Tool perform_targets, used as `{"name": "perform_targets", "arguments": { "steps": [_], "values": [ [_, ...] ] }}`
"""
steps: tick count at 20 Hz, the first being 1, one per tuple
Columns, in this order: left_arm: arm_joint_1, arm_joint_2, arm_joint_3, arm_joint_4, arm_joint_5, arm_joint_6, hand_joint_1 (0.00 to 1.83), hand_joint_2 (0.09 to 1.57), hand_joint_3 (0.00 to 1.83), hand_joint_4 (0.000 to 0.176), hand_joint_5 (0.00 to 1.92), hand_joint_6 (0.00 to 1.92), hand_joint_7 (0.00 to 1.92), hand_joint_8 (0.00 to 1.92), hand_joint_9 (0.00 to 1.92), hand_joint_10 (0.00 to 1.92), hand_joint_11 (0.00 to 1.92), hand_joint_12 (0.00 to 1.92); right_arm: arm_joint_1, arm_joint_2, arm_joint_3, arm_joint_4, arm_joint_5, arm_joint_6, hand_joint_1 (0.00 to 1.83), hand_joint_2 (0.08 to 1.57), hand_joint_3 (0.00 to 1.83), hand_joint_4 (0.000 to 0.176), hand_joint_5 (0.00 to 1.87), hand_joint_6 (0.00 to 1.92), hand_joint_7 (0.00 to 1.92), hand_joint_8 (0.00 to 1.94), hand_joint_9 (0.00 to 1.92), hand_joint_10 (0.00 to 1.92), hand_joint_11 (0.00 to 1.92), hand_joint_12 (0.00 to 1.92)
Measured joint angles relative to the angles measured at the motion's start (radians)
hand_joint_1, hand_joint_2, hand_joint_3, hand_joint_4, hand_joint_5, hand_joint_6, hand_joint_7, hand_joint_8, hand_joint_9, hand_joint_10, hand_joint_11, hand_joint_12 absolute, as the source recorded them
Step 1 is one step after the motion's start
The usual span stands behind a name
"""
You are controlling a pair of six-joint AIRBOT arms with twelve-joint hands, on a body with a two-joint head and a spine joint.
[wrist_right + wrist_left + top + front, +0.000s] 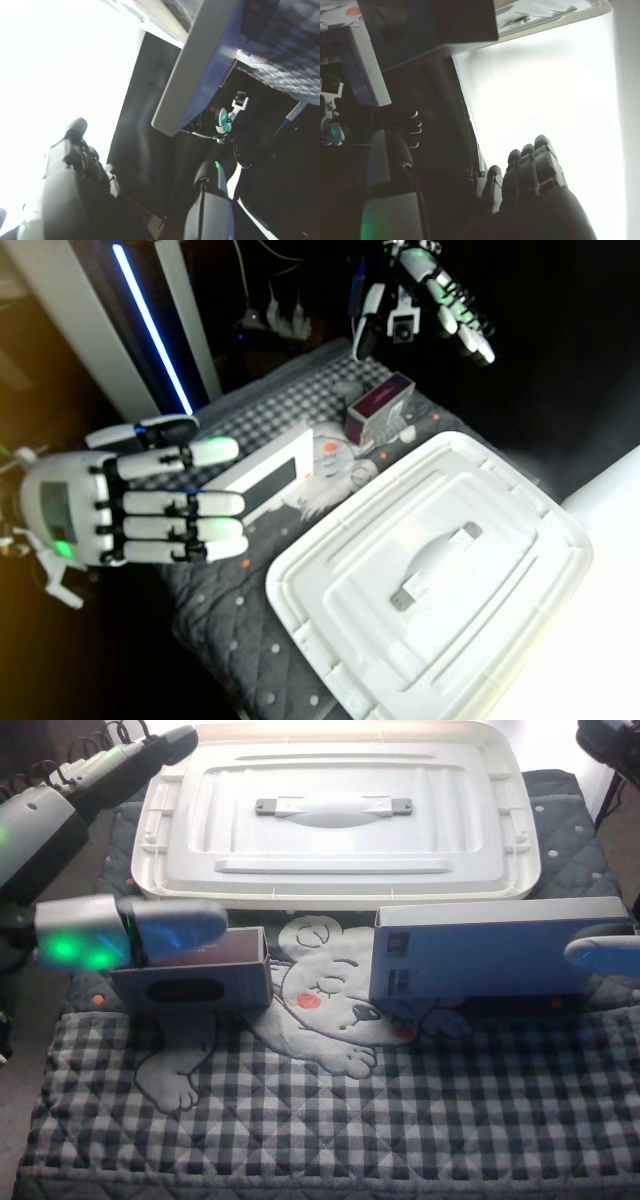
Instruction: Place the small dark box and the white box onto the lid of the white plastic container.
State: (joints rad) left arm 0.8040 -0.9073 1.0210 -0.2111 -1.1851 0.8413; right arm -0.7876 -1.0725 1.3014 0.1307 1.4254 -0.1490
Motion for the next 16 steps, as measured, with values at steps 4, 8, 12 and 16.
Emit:
{"name": "perform_targets", "arguments": {
  "steps": [4,8,12,16],
  "values": [
    [-0.027,-0.011,0.016,0.035,0.056,0.0,0.45,0.84,0.0,0.041,0.06,0.0,0.11,0.0,0.13,0.0,0.0,0.42,0.0,-0.012,0.014,-0.029,-0.048,0.0,0.72,0.67,0.0,0.086,0.03,0.01,0.12,0.0,0.08,0.0,0.05,0.06],
    [-0.066,-0.05,0.042,0.071,0.163,0.0,0.51,0.76,0.0,0.004,0.1,0.0,0.17,0.0,0.19,0.01,0.0,0.55,0.008,-0.027,0.035,-0.055,-0.106,0.0,0.85,0.61,0.01,0.066,0.05,0.0,0.16,0.0,0.1,0.0,0.01,0.32],
    [-0.066,-0.051,0.042,0.088,0.209,0.0,0.46,0.76,0.0,0.011,0.1,0.0,0.12,0.0,0.19,0.01,0.0,0.62,0.126,-0.046,0.058,-0.127,-0.18,0.0,0.85,0.58,0.0,0.061,0.07,0.0,0.16,0.0,0.13,0.0,0.0,0.42],
    [-0.062,-0.051,0.053,0.088,0.247,-0.001,0.47,0.74,0.0,0.004,0.09,0.0,0.12,0.01,0.19,0.0,0.0,0.72,0.151,-0.087,0.074,-0.202,-0.259,0.0,0.84,0.6,0.0,0.086,0.09,0.0,0.18,0.0,0.13,0.0,0.0,0.39]
  ]
}}
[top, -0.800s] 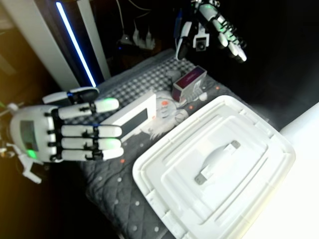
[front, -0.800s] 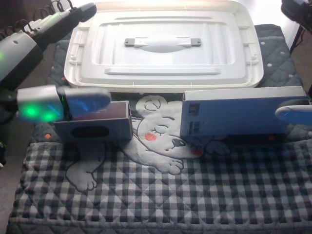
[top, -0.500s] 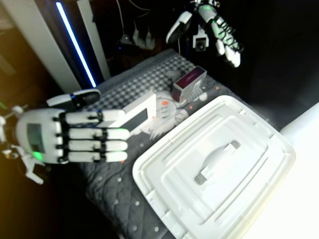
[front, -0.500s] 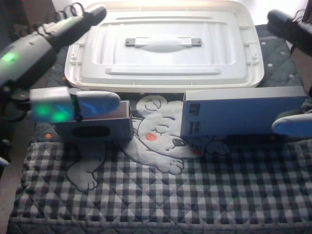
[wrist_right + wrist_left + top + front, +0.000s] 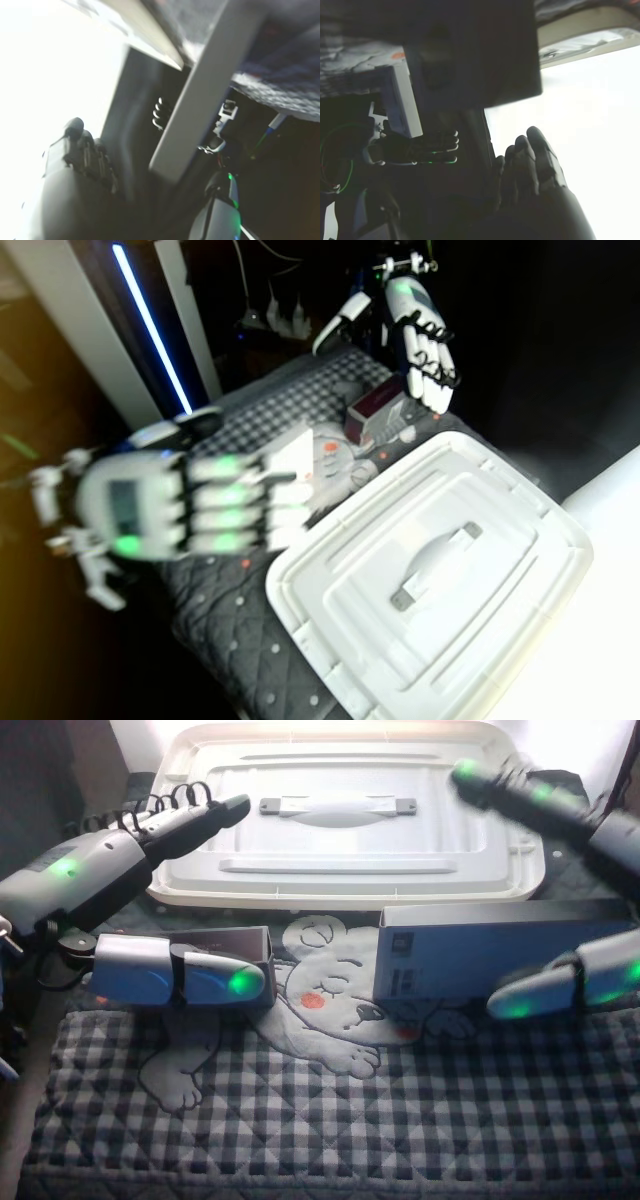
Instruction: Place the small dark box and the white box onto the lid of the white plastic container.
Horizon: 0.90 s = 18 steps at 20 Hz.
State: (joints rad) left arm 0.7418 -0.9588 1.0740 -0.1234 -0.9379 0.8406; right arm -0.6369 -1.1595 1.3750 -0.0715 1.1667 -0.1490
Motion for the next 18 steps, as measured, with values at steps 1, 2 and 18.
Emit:
{"name": "perform_targets", "arguments": {
  "steps": [1,2,18],
  "values": [
    [0.0,0.0,0.002,-0.008,0.006,-0.001,0.47,0.75,0.0,0.0,0.08,0.0,0.12,0.0,0.18,0.0,0.0,0.72,0.005,-0.002,0.001,-0.004,-0.013,0.0,0.8,0.59,0.0,0.076,0.09,0.0,0.17,0.0,0.11,0.0,0.0,0.35],
    [0.0,0.0,0.004,-0.005,0.014,0.0,0.5,0.74,0.0,0.005,0.07,0.0,0.12,0.0,0.16,0.0,0.0,0.64,0.011,-0.002,0.005,-0.001,-0.02,0.0,0.74,0.56,0.0,0.067,0.08,0.0,0.17,0.0,0.1,0.0,0.0,0.33],
    [-0.042,-0.06,0.071,0.07,0.216,-0.002,0.58,0.77,0.0,0.029,0.1,0.0,0.18,0.0,0.27,0.02,0.0,0.49,0.02,-0.02,0.028,-0.026,-0.084,0.0,0.95,0.83,0.01,0.0,0.8,0.02,1.07,0.03,1.14,0.13,0.84,0.93]
  ]
}}
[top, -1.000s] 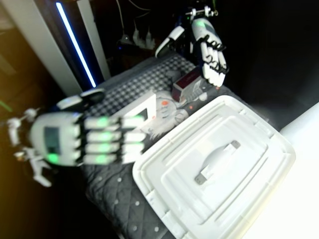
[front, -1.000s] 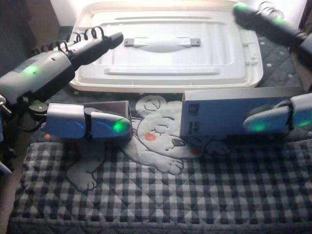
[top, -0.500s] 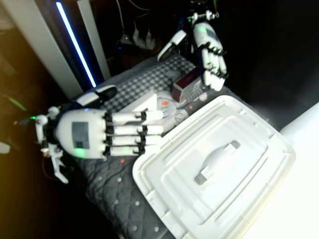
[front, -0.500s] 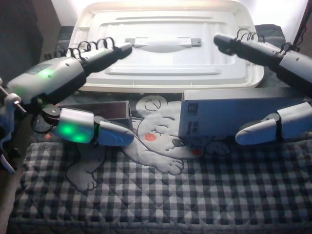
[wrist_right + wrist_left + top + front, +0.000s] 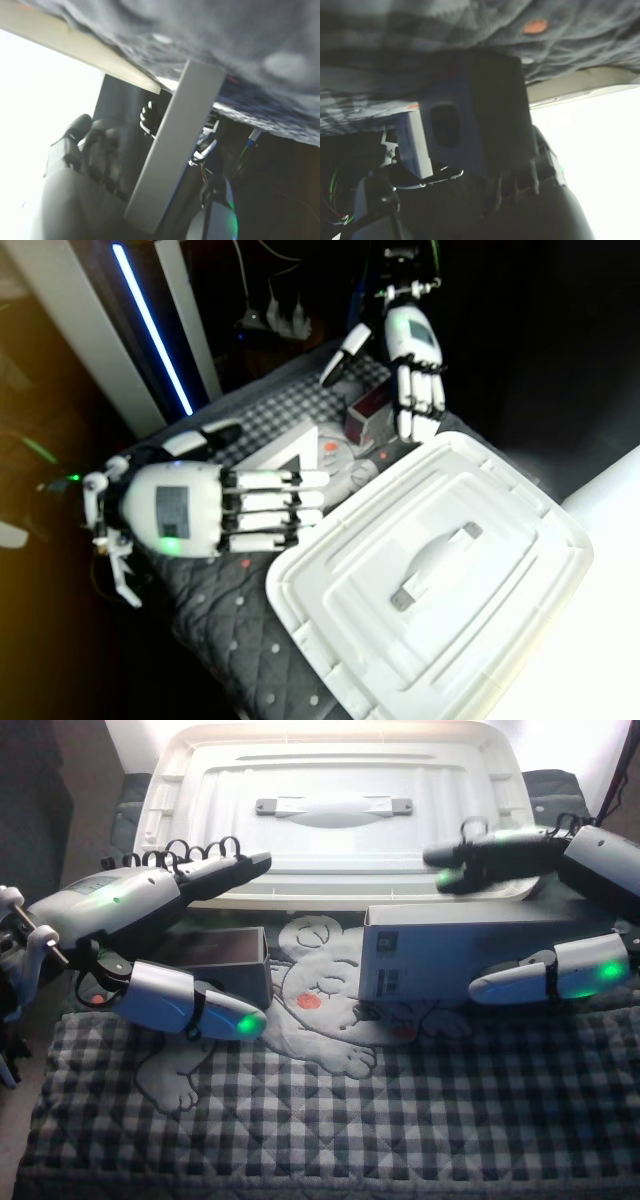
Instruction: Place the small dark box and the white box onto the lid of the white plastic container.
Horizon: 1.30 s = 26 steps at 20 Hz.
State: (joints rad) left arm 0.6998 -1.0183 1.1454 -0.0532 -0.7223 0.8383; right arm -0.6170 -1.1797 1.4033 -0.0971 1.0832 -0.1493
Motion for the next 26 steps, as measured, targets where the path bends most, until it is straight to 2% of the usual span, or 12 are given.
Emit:
{"name": "perform_targets", "arguments": {
  "steps": [2,3,4,6,7,8,9,14,16,17,21,26],
  "values": [
    [0.0,-0.002,0.005,-0.006,0.01,0.0,0.61,0.79,0.01,0.008,0.14,0.01,0.23,0.01,0.27,0.01,0.0,0.47,0.0,0.0,0.0,-0.001,0.0,0.0,1.19,0.91,0.0,0.0,0.98,0.02,1.18,0.01,1.26,0.06,0.9,0.91],
    [0.0,-0.003,0.006,-0.005,0.014,0.0,0.66,0.82,0.0,0.0,0.19,0.01,0.3,0.01,0.32,0.01,0.01,0.49,0.0,0.0,0.0,-0.001,0.0,-0.001,1.27,0.99,0.01,0.0,1.05,0.63,1.45,0.02,1.3,0.06,0.92,0.92],
    [0.0,-0.007,0.008,-0.003,0.015,0.0,0.83,0.89,0.0,0.0,0.36,0.01,0.48,0.01,0.48,0.02,0.04,0.62,0.0,0.0,0.0,0.0,0.0,0.002,1.38,1.01,0.0,0.0,1.09,0.65,1.45,0.01,1.19,0.72,0.85,1.05],
    [0.002,-0.014,0.013,-0.003,0.018,0.0,1.18,0.95,0.0,0.0,0.76,0.05,0.86,0.03,0.8,0.04,0.29,0.9,0.0,0.0,0.0,-0.004,0.005,0.005,1.4,1.01,0.01,0.0,1.06,0.75,1.47,0.01,1.09,0.97,0.42,1.28],
    [0.003,-0.015,0.014,0.0,0.022,0.0,1.35,1.0,0.01,0.0,0.91,0.05,1.1,0.57,0.96,0.05,0.52,0.93,0.0,0.0,0.0,-0.004,0.005,0.005,1.4,1.01,0.0,0.0,1.08,0.76,1.48,0.01,1.08,0.94,0.41,1.25],
    [0.005,-0.015,0.014,-0.002,0.021,-0.001,1.37,1.07,0.01,0.0,0.87,0.89,1.05,0.8,1.03,0.78,0.64,1.02,0.0,0.0,0.0,-0.003,0.005,0.005,1.41,1.01,0.0,0.0,1.1,0.73,1.47,0.01,1.11,0.93,0.66,1.24],
    [0.005,-0.015,0.014,-0.002,0.015,-0.001,1.37,1.11,0.0,0.0,0.8,1.15,0.99,0.94,1.01,1.0,0.65,1.06,0.0,0.0,0.0,-0.003,0.005,0.005,1.41,1.01,0.0,0.0,1.11,0.71,1.47,0.01,1.11,0.93,0.71,1.23],
    [0.005,-0.027,0.016,0.0,0.001,-0.002,1.37,1.13,0.0,0.0,0.82,1.18,0.93,1.06,0.91,1.15,0.69,1.18,0.0,0.0,0.0,0.0,0.009,0.007,1.29,0.98,0.0,0.0,1.37,0.2,1.37,0.41,1.23,0.45,0.65,1.32],
    [0.004,-0.028,0.026,-0.005,-0.006,-0.01,1.36,1.14,0.0,0.0,0.84,1.12,0.91,1.09,0.91,1.21,0.68,1.25,0.0,0.0,0.0,-0.001,0.012,0.007,1.31,0.97,0.0,0.0,1.39,0.1,1.39,0.44,1.31,0.48,0.84,1.34],
    [0.003,-0.028,0.027,-0.006,-0.011,-0.012,1.36,1.14,0.0,0.0,0.84,1.09,0.91,1.1,0.92,1.23,0.68,1.27,0.0,0.0,0.0,-0.001,0.014,0.006,1.39,0.99,0.01,0.0,1.26,0.33,1.41,0.23,1.16,0.87,0.74,1.35],
    [-0.071,-0.028,0.038,0.017,-0.05,-0.015,1.36,1.16,0.0,0.0,0.79,1.1,0.88,1.18,0.9,1.28,0.69,1.21,0.0,0.002,-0.001,0.011,0.045,0.003,1.23,0.97,0.0,0.0,1.46,0.09,1.02,1.32,0.88,1.68,0.75,1.91],
    [-0.214,-0.029,0.067,0.087,-0.097,-0.018,1.36,1.13,0.0,0.0,0.82,1.06,0.93,1.05,0.96,1.24,0.75,1.27,0.048,0.05,0.011,0.108,0.128,-0.061,1.3,1.0,0.0,0.0,1.14,0.6,1.37,0.44,1.33,0.61,1.13,1.31]
  ]
}}
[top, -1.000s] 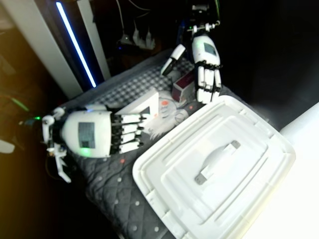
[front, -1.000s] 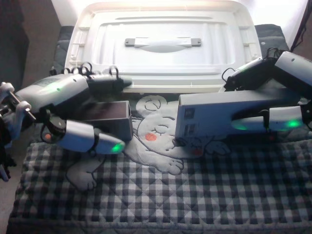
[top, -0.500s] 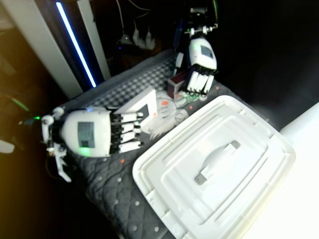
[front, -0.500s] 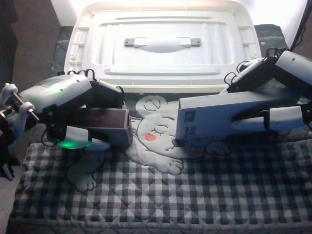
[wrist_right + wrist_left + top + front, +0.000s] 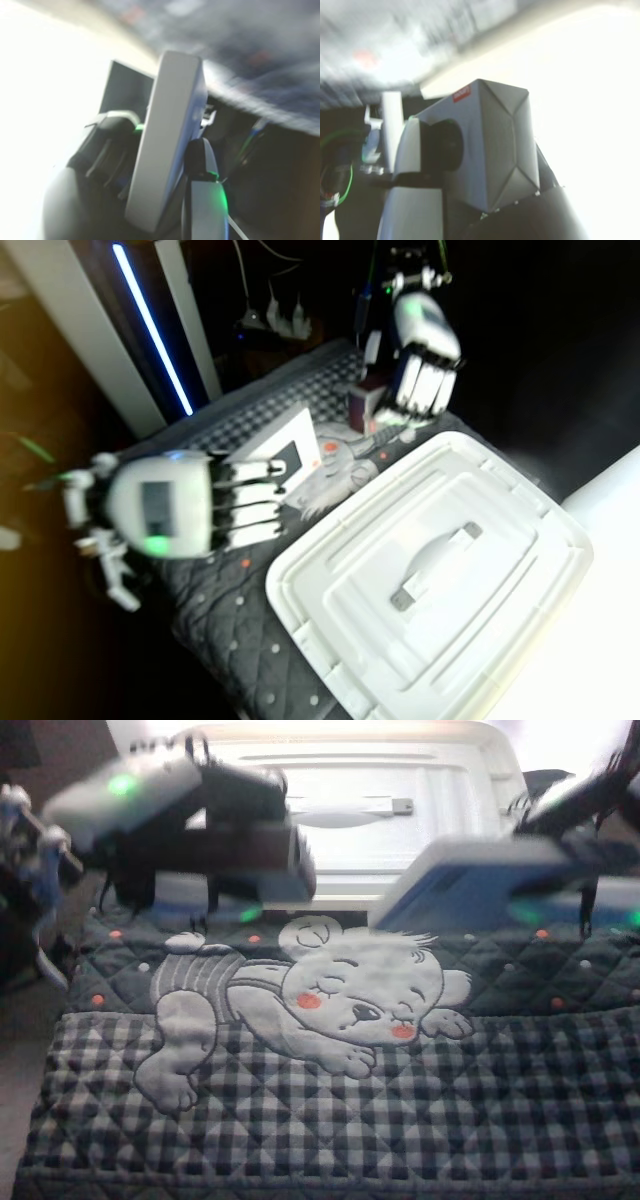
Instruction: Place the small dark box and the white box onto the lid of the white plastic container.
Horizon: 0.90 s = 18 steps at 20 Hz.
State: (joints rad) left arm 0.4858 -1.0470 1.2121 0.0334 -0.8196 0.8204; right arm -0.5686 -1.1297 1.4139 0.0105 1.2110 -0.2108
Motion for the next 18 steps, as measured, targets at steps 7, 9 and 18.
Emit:
{"name": "perform_targets", "arguments": {
  "steps": [7,9,18],
  "values": [
    [-0.173,-0.154,0.247,0.05,0.177,0.045,1.36,1.12,0.0,0.0,0.82,1.1,0.93,1.0,1.01,1.15,0.79,1.29,0.155,-0.103,0.179,-0.005,-0.075,-0.08,1.3,1.0,0.0,0.0,1.18,0.56,1.39,0.37,1.26,0.84,1.12,1.3],
    [-0.215,-0.222,0.33,0.056,0.265,0.046,1.32,1.17,0.01,0.0,0.75,1.16,0.82,1.24,0.93,1.24,0.81,1.38,0.182,-0.137,0.24,-0.006,-0.169,-0.08,1.4,1.05,0.0,0.0,0.94,0.89,1.16,0.57,1.22,0.84,1.05,1.07],
    [-0.268,-0.29,0.411,0.011,0.368,0.033,0.8,0.94,0.0,0.176,0.0,0.0,0.0,0.0,0.0,0.0,0.0,0.0,0.257,-0.192,0.315,-0.085,-0.337,-0.036,1.0,0.89,0.0,0.158,0.02,0.0,0.0,0.0,0.0,0.0,0.0,0.0]
  ]
}}
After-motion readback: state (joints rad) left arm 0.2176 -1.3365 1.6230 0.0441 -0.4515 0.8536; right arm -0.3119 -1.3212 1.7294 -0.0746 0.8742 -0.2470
